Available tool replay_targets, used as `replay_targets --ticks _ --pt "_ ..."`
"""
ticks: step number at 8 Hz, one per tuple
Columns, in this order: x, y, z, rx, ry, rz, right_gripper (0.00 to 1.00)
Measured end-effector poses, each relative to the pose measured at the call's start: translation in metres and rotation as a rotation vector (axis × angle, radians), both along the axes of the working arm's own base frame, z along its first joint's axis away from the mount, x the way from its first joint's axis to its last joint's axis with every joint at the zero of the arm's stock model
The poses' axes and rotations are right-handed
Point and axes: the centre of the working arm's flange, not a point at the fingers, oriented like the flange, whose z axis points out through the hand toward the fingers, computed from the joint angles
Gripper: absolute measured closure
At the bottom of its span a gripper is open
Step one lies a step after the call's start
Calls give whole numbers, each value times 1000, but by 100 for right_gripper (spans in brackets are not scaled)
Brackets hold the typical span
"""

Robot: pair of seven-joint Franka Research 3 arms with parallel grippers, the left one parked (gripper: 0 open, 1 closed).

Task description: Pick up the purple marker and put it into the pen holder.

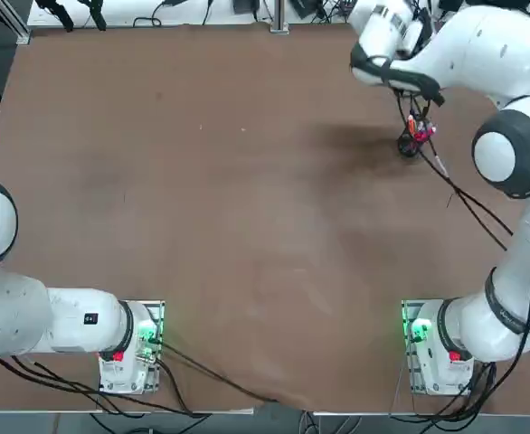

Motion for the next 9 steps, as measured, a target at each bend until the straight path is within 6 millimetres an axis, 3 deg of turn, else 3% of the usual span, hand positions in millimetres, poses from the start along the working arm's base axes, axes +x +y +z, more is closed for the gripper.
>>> replay_targets --ticks 2,4,7,9 --pt "11 -25 37 268 112 61 0" --pt "16 -69 61 563 253 146 0" --pt "25 -119 77 991 360 314 0" --pt "28 -155 82 1198 431 520 0"
